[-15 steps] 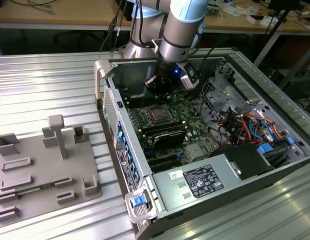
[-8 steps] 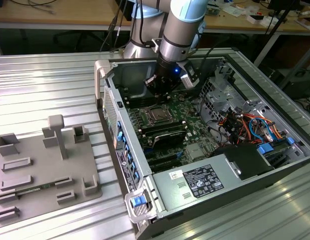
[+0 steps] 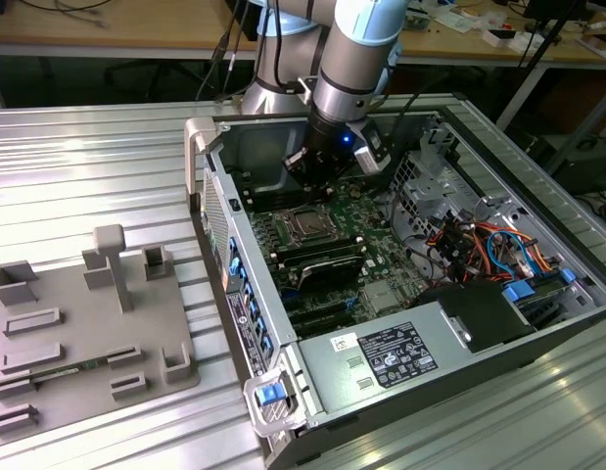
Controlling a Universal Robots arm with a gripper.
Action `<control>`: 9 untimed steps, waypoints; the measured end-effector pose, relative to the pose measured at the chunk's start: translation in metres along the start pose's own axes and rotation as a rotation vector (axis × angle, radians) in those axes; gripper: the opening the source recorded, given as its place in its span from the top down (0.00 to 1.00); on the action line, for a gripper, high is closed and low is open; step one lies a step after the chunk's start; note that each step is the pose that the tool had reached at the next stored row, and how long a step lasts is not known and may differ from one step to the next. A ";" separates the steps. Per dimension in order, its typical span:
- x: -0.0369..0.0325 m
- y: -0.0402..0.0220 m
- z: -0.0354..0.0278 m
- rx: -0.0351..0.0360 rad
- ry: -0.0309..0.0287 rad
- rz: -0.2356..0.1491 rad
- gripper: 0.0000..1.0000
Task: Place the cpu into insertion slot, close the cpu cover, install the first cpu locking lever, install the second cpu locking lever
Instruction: 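Install the first cpu locking lever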
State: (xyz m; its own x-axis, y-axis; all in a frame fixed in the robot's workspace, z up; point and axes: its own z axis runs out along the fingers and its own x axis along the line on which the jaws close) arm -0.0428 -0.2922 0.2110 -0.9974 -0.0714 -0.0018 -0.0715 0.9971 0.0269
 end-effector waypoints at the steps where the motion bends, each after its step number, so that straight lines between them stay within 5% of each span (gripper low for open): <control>1: -0.0002 -0.0005 0.0008 0.0000 0.0000 0.000 0.89; 9: -0.0019 -0.0024 0.0031 -0.0001 -0.0001 0.000 0.89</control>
State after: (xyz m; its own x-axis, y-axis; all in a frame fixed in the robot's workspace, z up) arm -0.0407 -0.2944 0.2078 -0.9974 -0.0715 -0.0020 -0.0715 0.9971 0.0270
